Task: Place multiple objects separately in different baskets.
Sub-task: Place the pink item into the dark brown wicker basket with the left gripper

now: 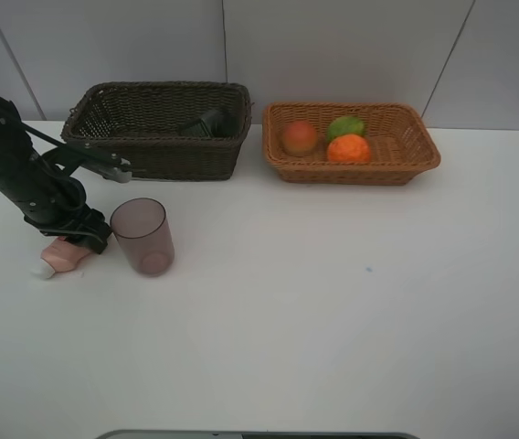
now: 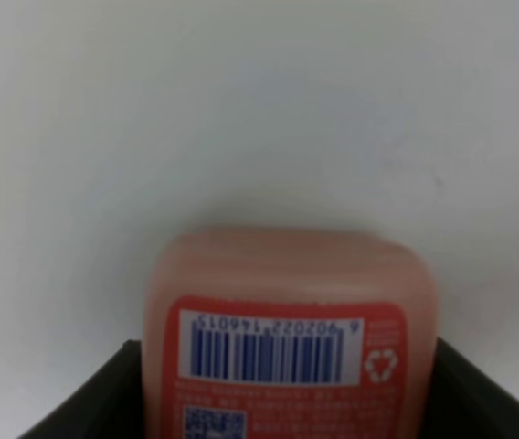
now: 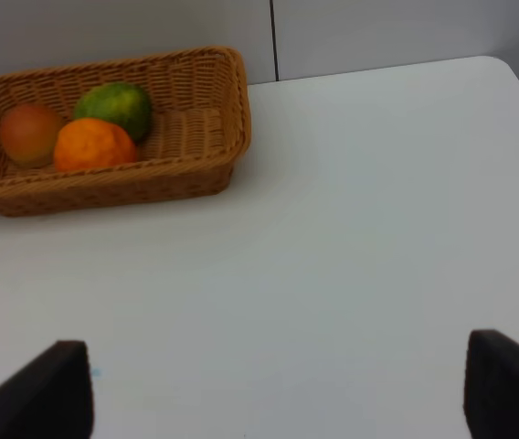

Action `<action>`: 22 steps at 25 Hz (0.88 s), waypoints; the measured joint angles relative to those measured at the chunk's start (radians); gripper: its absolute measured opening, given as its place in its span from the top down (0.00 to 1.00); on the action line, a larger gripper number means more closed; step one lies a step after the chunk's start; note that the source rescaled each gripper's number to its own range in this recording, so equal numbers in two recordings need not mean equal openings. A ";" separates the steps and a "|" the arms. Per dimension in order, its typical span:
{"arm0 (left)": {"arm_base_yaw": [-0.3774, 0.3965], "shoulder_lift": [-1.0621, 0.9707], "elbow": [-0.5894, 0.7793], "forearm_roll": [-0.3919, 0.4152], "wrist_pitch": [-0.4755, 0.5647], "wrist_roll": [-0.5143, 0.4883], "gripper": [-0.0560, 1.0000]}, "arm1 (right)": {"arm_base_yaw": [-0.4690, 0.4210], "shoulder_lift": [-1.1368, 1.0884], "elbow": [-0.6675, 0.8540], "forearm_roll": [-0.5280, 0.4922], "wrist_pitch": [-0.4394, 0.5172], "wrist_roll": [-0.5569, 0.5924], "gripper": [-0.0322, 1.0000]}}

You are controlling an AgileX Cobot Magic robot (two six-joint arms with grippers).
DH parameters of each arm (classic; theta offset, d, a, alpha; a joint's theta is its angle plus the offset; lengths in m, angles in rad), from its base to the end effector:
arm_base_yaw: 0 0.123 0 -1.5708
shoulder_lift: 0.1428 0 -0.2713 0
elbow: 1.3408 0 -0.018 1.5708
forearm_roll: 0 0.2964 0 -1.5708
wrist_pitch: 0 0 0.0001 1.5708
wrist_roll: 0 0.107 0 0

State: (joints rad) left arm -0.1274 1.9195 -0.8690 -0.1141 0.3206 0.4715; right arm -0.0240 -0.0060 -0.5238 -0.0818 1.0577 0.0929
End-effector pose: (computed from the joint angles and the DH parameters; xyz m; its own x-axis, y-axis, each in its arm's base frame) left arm 0.3391 -0.0473 0.0266 -0.8401 0.4655 -0.2785 0.4659 0.8821 0.0690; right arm 0.0589 -0.0090 0.3007 -0.4199 0.0626 -0.9054 0.1106 0.9937 0.0174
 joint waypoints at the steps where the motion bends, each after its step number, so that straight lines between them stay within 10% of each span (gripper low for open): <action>1: 0.000 0.000 0.000 0.000 0.000 0.000 0.28 | 0.000 0.000 0.000 0.000 0.000 0.000 0.17; 22: 0.000 -0.177 -0.008 -0.024 0.011 -0.019 0.28 | 0.000 -0.001 0.000 0.000 0.000 0.000 0.17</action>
State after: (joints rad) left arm -0.1274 1.7421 -0.8769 -0.1377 0.3312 0.4520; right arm -0.0240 -0.0072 -0.5238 -0.0818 1.0577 0.0929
